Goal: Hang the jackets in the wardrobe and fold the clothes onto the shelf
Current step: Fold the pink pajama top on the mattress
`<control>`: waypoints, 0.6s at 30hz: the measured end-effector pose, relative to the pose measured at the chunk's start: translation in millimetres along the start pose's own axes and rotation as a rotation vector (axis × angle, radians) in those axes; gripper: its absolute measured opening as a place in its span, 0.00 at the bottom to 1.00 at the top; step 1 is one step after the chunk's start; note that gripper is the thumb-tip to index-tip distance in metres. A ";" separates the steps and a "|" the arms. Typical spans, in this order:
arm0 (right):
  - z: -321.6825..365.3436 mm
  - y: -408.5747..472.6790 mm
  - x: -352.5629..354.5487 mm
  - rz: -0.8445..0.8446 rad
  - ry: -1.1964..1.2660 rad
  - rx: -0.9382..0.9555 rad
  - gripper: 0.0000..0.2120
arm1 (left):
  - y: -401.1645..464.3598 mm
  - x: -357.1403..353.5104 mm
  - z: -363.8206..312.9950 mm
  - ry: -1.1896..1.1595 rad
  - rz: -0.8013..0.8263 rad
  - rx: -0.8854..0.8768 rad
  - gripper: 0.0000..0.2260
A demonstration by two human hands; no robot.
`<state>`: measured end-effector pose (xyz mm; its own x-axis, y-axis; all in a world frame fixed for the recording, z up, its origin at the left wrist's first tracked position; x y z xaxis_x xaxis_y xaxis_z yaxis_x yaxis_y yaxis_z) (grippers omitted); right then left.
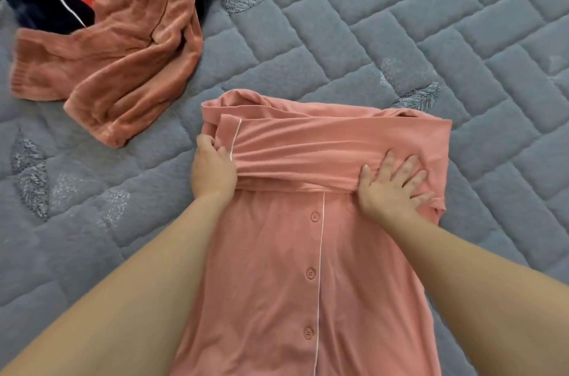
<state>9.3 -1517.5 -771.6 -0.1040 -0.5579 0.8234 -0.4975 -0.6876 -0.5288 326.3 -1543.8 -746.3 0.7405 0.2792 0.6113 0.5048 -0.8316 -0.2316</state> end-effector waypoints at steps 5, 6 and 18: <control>-2.1 -15.8 8.5 -0.271 -0.125 0.170 0.31 | 4.1 -7.0 6.2 -0.095 -0.094 0.115 0.04; -1.7 -21.4 7.4 -0.291 -0.126 0.213 0.31 | 6.0 -3.8 9.2 -0.120 -0.127 0.136 0.04; -42.1 -82.4 -37.2 -0.231 -0.246 0.522 0.35 | -82.8 -0.2 -11.8 0.380 0.502 -0.470 0.08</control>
<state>17.9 -1420.5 -749.9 0.1886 -0.4159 0.8896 0.0094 -0.9051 -0.4251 279.2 -1480.7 -718.3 0.5851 -0.2968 0.7547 -0.1538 -0.9543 -0.2561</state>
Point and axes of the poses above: each hand's wrist, its own y-axis towards the middle knuckle, its own x-axis out of the back of the hand, z = x × y, the point moved 3 cm from there along y, towards the middle knuckle, and after that the axes turned 13 degrees about -y, right-handed, at the moved point
